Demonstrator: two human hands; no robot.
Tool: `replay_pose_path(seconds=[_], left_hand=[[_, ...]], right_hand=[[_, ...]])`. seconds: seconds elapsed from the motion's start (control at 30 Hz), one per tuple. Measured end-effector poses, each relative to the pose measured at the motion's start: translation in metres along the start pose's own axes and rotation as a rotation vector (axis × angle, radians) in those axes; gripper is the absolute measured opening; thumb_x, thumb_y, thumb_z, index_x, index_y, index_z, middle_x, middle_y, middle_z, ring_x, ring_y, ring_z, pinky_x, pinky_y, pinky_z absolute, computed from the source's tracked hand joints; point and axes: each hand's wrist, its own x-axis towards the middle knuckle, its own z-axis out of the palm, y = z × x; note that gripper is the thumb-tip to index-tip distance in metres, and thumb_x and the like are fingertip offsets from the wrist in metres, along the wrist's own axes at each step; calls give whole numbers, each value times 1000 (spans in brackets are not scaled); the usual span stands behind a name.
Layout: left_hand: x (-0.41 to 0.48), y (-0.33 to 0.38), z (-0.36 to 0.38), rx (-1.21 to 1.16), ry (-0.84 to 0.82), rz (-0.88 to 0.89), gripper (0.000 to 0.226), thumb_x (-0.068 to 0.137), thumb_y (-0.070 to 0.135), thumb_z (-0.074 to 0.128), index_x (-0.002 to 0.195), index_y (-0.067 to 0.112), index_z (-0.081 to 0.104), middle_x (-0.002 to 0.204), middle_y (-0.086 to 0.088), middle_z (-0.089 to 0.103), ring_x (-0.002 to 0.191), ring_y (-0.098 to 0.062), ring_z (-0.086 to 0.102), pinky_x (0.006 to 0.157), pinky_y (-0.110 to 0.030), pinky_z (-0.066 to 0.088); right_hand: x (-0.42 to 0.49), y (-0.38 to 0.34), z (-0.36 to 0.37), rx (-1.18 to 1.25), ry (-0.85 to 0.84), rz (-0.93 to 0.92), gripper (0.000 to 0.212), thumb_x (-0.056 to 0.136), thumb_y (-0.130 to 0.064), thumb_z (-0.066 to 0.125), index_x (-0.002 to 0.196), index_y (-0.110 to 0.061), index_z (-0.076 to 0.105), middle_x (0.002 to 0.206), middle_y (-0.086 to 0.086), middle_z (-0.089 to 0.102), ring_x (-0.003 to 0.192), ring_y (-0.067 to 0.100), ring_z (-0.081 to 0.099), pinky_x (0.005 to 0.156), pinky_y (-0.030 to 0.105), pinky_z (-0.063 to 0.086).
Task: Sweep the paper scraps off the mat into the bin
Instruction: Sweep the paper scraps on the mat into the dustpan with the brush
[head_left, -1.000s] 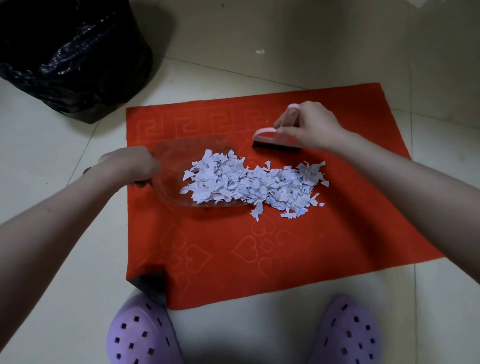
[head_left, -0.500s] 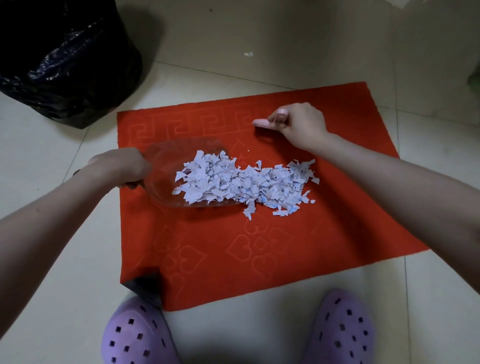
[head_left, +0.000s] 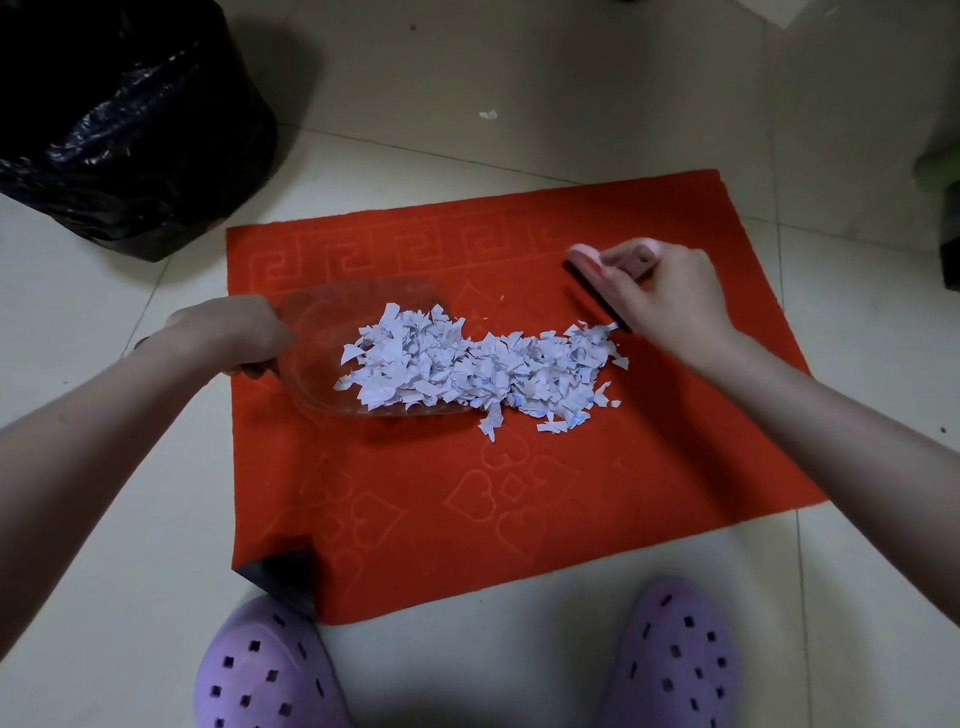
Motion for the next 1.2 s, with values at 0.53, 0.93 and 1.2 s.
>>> replay_pose_path(seconds=[0.53,0.93,1.2], left_hand=[[-10,10,-2,141,67,-11,35,86,19,46,53,10,55,46,-3,53,46,-19,47,54,-27,37],[-1,1,4,54,8,-8,32,83,24,46,57,10,57,47,-3,56,50,-22,50,62,-29,41],[7,-8,11,-28,-48,0,28,79,17,43,58,8,59,49,-7,57,50,-23,48,57,-26,39]], right_hand=[[-26,-24,51,-27,-204,-24,17,91,-18,54,100,-14,68,96,11,66,86,26,63,75,29,46],[-15,-80,85,93,-326,-157,9,90,-16,53,89,-17,63,94,9,67,90,23,63,81,35,50],[-11,-112,105,171,-356,-303,14,91,-14,54,98,-10,65,94,12,66,90,26,63,82,39,50]])
